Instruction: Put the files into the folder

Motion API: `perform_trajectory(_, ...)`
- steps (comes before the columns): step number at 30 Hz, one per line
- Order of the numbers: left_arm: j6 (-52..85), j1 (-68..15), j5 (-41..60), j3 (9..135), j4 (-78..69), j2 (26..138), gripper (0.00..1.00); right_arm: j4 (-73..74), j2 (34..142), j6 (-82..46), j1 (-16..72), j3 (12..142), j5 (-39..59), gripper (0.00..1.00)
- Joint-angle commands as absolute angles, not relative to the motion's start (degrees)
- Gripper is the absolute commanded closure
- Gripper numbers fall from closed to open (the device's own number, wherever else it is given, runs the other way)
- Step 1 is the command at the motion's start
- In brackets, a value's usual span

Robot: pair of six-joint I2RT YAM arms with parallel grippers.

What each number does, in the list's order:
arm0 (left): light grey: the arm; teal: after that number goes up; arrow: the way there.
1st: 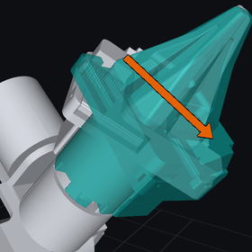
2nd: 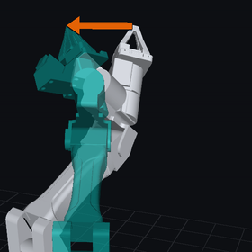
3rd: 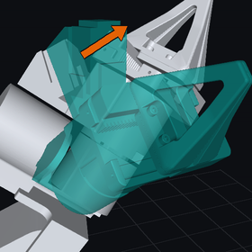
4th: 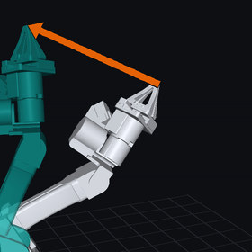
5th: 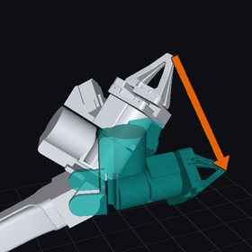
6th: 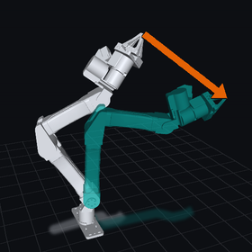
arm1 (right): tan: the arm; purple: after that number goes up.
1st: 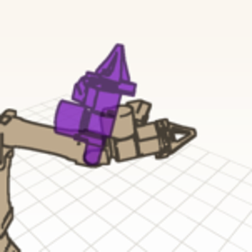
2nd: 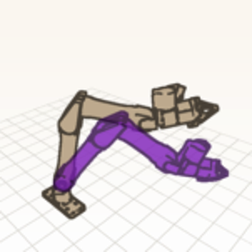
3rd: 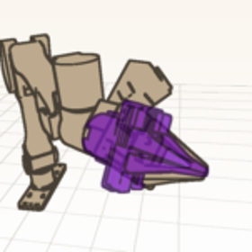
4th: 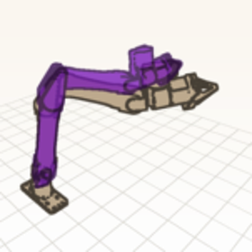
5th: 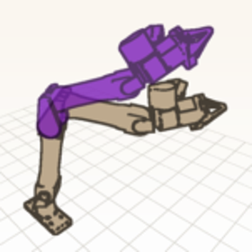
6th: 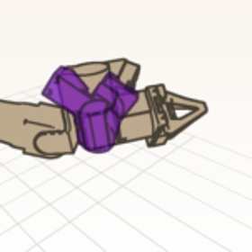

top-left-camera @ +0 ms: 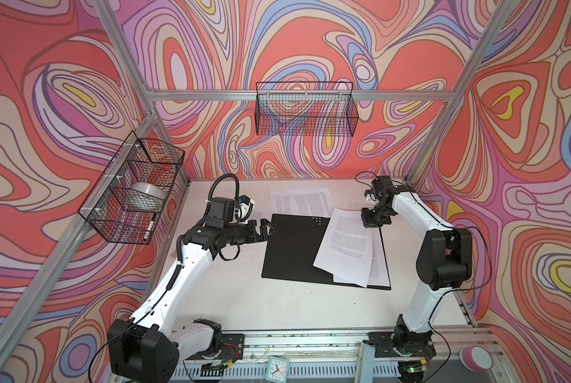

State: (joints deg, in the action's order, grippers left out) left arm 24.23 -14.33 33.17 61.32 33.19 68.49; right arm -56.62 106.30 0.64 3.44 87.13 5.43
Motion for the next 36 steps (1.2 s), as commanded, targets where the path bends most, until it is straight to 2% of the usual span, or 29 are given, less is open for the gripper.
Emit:
perform_trajectory(1,24.2,-14.7,33.3,60.5,32.8,68.4,0.00,-49.7,102.2,6.3,3.3,83.0,6.5,1.00)
perform_trajectory(5,24.1,-14.6,33.1,60.5,32.7,67.9,0.00,-46.1,98.1,12.9,3.3,79.2,7.8,1.00)
perform_trajectory(16,24.5,-14.6,33.5,60.0,32.2,67.9,0.00,-50.2,100.1,20.8,1.5,80.6,6.9,1.00)
perform_trajectory(36,26.6,-14.6,37.2,55.1,22.8,66.5,0.00,-49.5,101.2,28.5,-0.2,80.6,-1.1,1.00)
